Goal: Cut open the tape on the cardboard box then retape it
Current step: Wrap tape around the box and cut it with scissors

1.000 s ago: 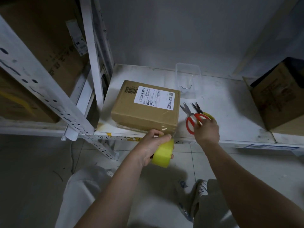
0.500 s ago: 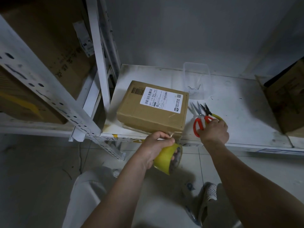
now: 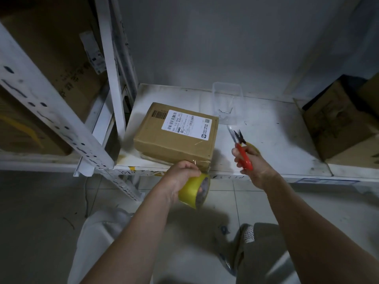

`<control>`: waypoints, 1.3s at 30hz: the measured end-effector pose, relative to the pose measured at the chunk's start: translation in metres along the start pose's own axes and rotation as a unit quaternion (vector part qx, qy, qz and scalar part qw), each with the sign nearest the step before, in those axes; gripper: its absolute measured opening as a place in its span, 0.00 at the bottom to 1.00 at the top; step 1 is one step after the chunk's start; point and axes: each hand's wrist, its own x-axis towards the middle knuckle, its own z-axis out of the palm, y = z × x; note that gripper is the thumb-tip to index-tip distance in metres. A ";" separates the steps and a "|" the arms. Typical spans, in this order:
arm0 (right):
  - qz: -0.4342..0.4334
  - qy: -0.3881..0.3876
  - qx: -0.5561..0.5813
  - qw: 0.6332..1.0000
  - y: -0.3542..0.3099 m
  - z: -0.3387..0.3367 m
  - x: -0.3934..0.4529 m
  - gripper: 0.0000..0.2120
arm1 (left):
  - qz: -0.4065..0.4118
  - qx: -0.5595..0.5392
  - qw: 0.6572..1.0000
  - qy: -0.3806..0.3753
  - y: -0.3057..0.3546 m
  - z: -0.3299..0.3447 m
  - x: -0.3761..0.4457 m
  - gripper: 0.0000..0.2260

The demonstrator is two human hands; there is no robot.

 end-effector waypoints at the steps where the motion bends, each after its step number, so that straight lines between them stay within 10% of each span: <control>1: 0.014 -0.058 -0.007 0.998 0.001 -0.009 -0.007 0.19 | 0.003 0.017 1.000 0.009 -0.001 0.001 0.002 0.05; 7: 0.132 -0.263 -0.113 0.949 0.007 -0.051 -0.034 0.38 | -0.015 -0.020 0.999 0.034 0.000 0.008 0.000 0.04; 17: 0.168 -0.237 -0.228 0.929 -0.018 -0.022 -0.031 0.08 | -0.013 0.017 0.997 0.074 -0.003 0.006 -0.001 0.06; 39: 0.040 -0.196 -0.420 0.885 -0.028 0.013 -0.005 0.18 | 0.022 0.145 0.985 0.087 -0.001 -0.006 0.012 0.08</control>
